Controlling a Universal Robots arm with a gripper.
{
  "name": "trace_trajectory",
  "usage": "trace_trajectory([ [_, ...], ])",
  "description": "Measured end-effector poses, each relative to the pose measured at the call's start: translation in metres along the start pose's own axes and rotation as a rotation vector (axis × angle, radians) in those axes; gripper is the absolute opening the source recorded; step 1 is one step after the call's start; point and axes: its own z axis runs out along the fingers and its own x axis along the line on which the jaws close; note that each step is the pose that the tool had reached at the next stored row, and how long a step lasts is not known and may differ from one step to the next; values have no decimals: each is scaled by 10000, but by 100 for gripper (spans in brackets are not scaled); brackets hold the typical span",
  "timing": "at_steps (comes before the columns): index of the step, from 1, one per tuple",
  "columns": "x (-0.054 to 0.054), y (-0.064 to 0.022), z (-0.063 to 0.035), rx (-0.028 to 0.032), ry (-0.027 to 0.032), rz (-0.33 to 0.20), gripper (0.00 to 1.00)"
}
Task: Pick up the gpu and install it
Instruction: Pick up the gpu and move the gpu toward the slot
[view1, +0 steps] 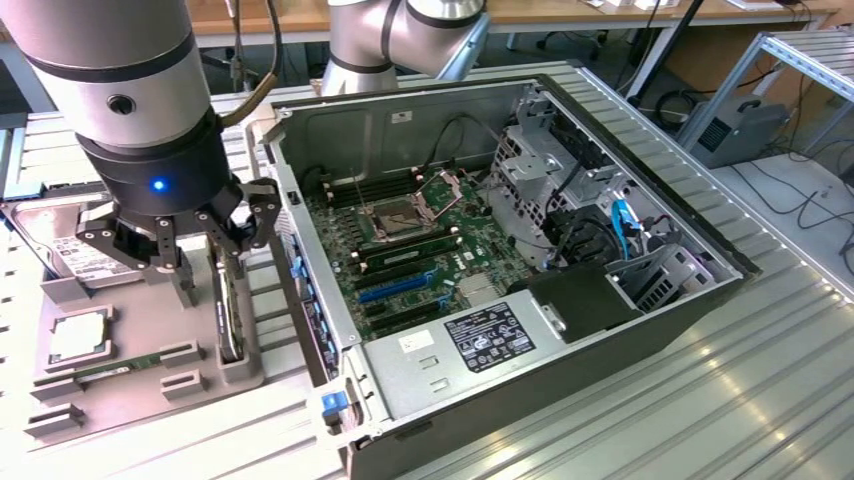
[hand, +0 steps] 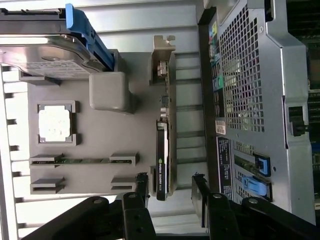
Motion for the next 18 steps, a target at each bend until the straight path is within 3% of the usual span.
trace_trajectory([
  [18,2,-3,72,0,1,0,48],
])
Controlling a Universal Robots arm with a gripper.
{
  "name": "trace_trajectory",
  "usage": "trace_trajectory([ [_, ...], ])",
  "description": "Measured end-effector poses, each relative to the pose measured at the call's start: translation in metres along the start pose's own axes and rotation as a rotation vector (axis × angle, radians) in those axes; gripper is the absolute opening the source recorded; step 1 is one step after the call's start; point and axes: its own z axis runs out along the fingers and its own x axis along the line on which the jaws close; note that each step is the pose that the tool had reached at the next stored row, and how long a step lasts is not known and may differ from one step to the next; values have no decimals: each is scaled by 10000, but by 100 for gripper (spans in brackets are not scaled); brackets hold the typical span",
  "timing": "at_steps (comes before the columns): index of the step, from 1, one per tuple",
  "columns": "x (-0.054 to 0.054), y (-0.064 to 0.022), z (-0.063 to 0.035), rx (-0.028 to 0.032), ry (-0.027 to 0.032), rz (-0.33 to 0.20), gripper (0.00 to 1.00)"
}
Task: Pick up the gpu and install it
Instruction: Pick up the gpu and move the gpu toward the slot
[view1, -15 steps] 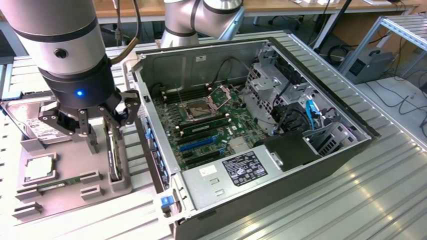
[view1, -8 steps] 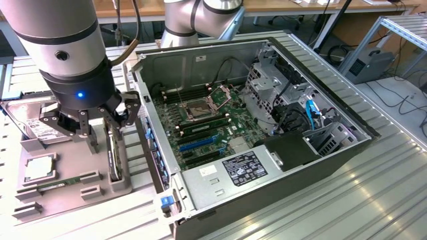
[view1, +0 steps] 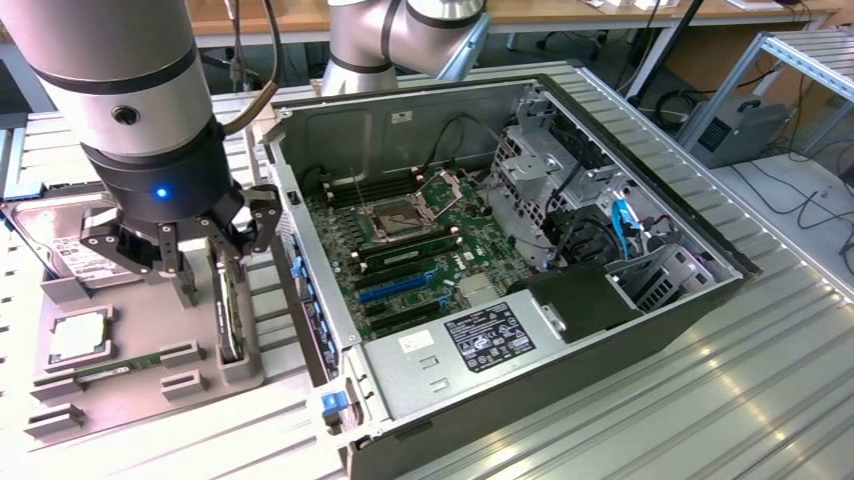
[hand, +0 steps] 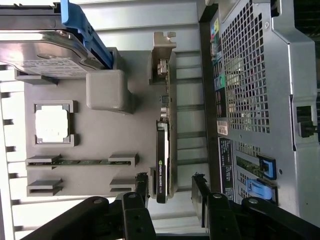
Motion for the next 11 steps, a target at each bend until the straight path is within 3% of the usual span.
trace_trajectory([
  [11,1,-1,30,0,0,0,48],
])
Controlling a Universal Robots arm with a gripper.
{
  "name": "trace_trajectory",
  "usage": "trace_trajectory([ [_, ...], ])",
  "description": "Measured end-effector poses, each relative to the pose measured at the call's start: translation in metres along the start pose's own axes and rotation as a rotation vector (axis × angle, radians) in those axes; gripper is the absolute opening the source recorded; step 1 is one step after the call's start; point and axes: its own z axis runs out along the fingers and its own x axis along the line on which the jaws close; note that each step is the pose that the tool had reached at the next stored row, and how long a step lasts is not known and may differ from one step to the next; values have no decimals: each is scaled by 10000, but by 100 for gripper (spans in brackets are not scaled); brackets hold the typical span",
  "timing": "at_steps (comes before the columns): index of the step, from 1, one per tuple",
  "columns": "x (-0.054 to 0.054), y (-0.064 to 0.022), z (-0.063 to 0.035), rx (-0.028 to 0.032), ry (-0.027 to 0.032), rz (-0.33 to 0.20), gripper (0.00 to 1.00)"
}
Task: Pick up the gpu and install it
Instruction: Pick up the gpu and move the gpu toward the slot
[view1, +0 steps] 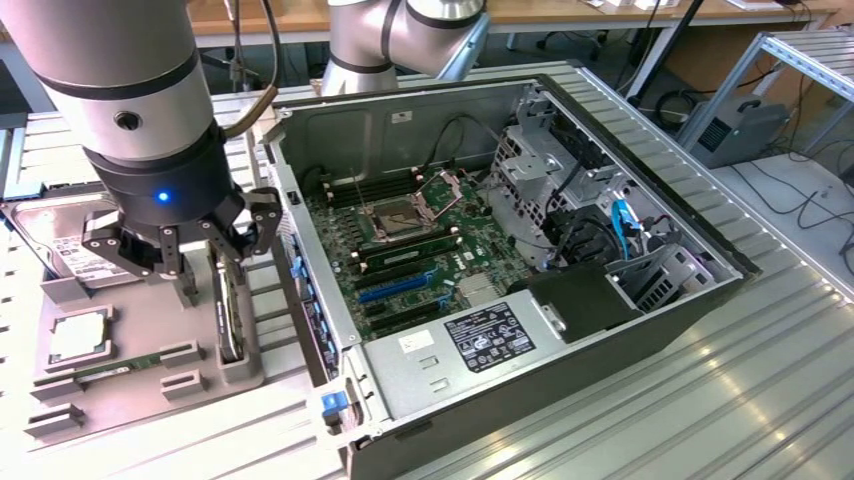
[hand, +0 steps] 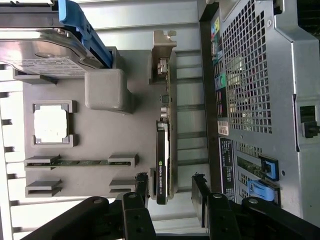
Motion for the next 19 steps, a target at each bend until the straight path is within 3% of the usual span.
trace_trajectory([
  [19,1,-2,56,0,0,0,48],
])
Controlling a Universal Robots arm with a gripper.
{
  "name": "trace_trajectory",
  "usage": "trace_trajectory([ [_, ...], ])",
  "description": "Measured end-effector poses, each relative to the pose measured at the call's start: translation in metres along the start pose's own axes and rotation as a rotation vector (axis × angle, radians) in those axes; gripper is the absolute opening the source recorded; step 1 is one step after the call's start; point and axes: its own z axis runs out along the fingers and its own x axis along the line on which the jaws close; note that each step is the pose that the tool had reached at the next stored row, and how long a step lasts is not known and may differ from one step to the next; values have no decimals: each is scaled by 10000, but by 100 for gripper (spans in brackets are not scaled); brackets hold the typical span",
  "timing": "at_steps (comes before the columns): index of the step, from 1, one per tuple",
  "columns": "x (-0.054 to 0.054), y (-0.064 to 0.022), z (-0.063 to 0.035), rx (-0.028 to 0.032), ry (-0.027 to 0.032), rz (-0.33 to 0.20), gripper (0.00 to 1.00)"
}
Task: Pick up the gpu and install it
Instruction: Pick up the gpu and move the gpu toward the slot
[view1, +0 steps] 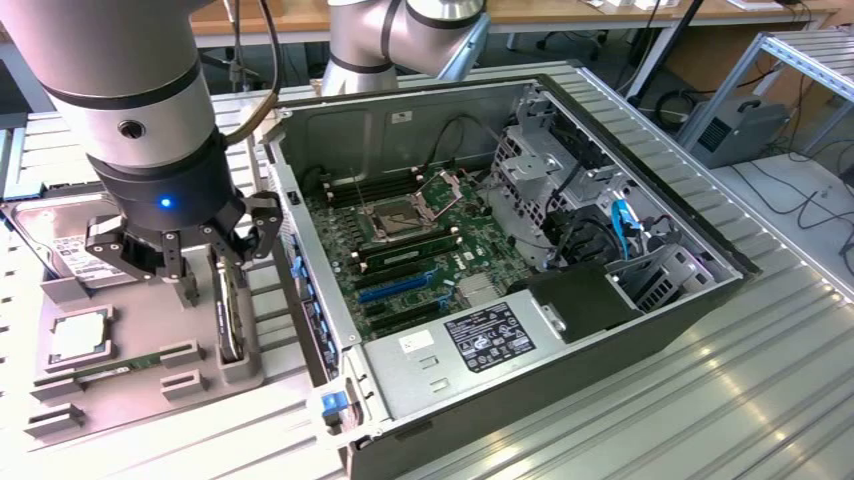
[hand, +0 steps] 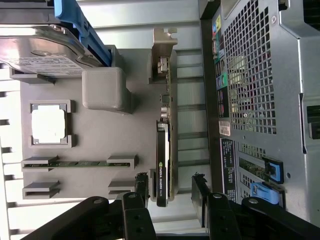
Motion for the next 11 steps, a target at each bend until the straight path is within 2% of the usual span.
trace_trajectory([
  [11,1,-1,30,0,0,0,48],
])
